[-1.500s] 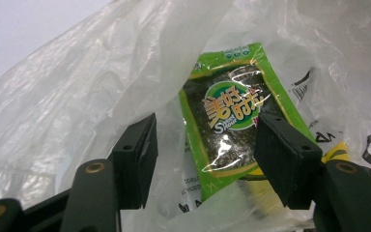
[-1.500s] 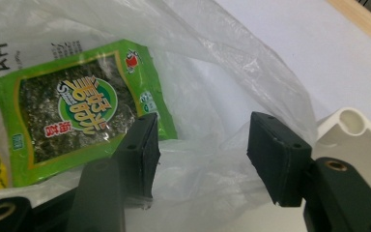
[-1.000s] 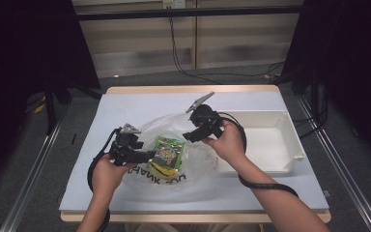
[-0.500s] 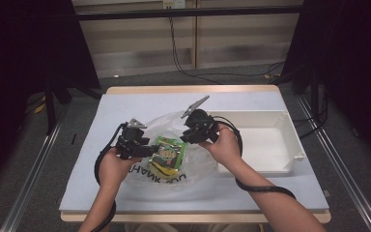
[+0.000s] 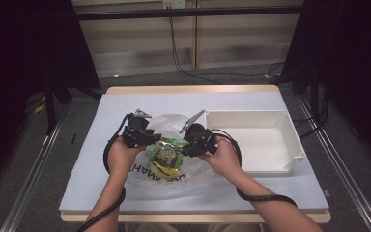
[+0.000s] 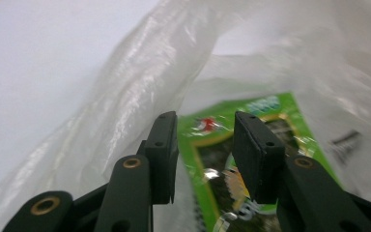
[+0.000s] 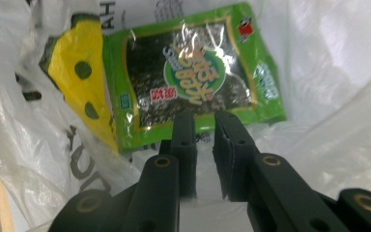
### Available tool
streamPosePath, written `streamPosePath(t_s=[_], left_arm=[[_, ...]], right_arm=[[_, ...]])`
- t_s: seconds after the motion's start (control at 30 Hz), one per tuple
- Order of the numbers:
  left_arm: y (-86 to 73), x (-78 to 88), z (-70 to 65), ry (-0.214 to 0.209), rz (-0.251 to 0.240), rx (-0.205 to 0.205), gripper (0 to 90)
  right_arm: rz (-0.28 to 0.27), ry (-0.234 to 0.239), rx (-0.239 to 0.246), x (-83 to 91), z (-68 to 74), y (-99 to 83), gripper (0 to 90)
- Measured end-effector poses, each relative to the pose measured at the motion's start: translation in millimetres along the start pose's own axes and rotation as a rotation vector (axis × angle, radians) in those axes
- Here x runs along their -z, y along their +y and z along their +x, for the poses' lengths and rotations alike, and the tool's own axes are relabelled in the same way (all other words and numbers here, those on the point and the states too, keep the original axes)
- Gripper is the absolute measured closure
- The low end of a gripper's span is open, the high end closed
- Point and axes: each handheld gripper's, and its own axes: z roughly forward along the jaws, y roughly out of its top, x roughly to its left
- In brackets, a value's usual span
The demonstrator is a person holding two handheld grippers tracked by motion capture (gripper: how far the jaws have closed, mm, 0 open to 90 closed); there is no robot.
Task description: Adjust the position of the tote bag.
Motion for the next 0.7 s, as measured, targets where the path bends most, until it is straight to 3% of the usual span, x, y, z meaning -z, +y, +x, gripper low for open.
streamPosePath(t_s=[0.27,0.33,0.4,0.43,0.53,0.6,0.7], left_arm=[[1.0,-11.0,21.1,0.062,0.029,0.041,60.6],[1.5,-11.5,21.3,0.045,0.043,0.057,57.4],[2.6,-9.9,14.7,0.028,0.036,0.034,53.2],[2.9,-9.7,11.3,0.008,0.029,0.043,50.7],[2.3,-7.0,-2.6,-0.019,0.041,-0.005,47.5],[0.7,-6.7,-5.2,-0.038,0.084,-0.029,44.4],[-4.1,-11.0,-6.7,-0.045,0.111,-0.027,43.2]], right_arm=[[0.029,0.007,0.002,-11.9,3.6,-14.3,78.4],[0.030,-0.004,0.012,-11.8,3.8,-15.2,77.9],[0.026,-0.002,0.010,-11.2,3.2,-15.3,77.4],[0.025,-0.004,0.011,-10.3,2.9,-15.4,76.3],[0.023,-0.006,-0.002,-8.0,1.7,-15.6,74.5],[0.015,-0.011,-0.001,-6.4,0.5,-15.2,73.4],[0.013,-0.014,-0.003,-5.3,-0.6,-14.3,70.7]])
